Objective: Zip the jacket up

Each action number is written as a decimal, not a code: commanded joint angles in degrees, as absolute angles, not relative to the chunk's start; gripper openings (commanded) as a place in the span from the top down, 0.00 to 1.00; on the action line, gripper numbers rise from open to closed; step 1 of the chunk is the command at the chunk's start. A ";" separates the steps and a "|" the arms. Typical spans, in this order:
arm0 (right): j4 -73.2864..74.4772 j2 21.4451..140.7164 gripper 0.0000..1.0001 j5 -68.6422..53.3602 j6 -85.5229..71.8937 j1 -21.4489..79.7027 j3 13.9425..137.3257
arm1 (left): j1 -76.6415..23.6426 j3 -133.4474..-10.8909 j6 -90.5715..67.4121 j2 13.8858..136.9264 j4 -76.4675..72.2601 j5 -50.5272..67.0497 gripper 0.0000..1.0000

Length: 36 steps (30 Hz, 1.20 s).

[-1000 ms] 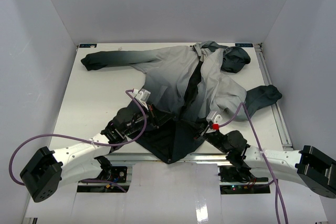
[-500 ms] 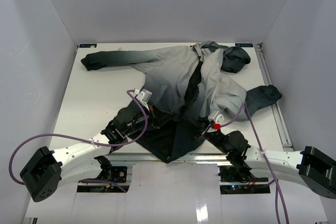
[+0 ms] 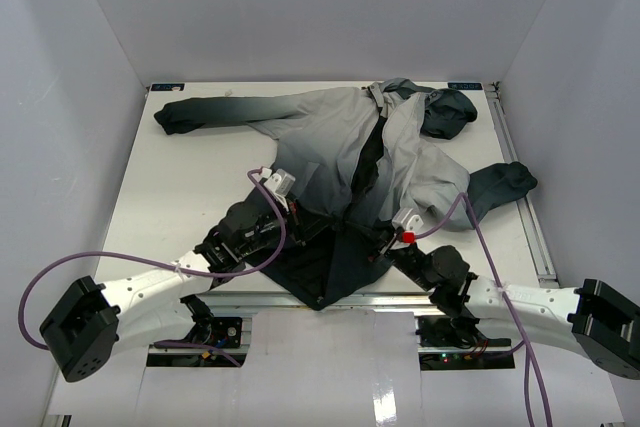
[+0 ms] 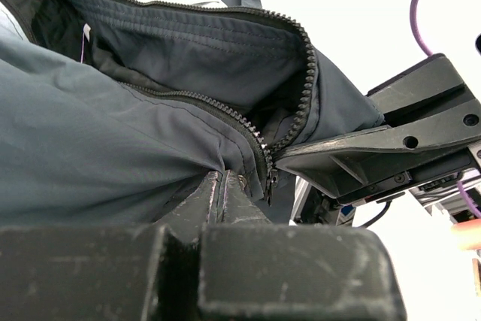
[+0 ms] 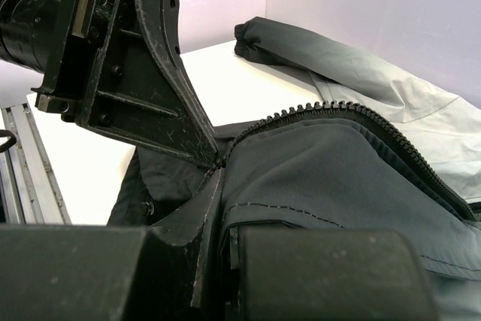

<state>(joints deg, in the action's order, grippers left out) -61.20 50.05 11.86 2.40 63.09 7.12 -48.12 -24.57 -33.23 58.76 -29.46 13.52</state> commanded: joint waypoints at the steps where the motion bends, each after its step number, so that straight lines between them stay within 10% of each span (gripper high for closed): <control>1: -60.00 48.95 0.92 12.88 4.23 63.46 11.57 | -49.14 -27.21 -30.05 58.99 -28.74 17.42 1.00; 36: -49.72 49.66 0.92 15.55 2.55 63.40 15.09 | -52.03 -29.68 -22.18 57.74 -22.09 12.81 0.98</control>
<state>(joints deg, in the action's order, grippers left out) -46.41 48.49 14.92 3.10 63.13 12.03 -50.87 -26.79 -22.89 58.39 -22.77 11.13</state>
